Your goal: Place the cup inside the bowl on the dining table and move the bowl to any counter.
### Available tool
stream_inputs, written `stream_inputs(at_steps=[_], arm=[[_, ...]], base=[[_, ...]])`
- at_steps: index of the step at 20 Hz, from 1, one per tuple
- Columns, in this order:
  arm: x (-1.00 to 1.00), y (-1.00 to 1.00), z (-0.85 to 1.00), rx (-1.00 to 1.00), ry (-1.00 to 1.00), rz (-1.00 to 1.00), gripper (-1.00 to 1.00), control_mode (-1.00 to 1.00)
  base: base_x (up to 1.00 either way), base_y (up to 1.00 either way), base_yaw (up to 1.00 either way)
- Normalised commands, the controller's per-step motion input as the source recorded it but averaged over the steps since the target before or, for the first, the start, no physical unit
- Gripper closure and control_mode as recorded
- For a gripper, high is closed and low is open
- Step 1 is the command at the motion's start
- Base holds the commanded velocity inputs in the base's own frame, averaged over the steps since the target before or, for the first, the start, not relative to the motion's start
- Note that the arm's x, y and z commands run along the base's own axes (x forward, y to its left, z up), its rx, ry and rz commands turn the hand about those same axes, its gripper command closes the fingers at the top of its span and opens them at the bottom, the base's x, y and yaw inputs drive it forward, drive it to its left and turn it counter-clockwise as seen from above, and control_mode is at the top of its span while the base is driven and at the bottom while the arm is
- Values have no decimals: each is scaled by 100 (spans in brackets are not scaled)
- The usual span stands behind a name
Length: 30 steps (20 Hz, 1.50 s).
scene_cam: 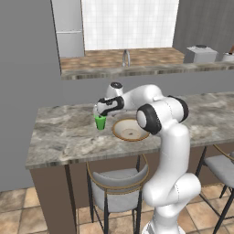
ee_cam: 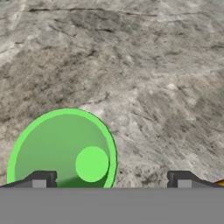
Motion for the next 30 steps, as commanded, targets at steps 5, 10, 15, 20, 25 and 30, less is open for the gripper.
stream_inputs(at_steps=[5,10,15,20,25,30], arm=[[10,3,-6,0,0,-3,-100,-100],[11,3,-5,0,0,-3,-100,-100],[11,3,-7,0,0,-3,-100,-100],[4,1,-9,0,0,-3,-100,-100],[0,0,-12,0,0,-2,-100,-100],[0,1,-10,0,0,-1,-100,-100]], base=[[0,0,0],[0,0,0],[0,0,0],[0,0,0],[0,0,0],[0,0,0]])
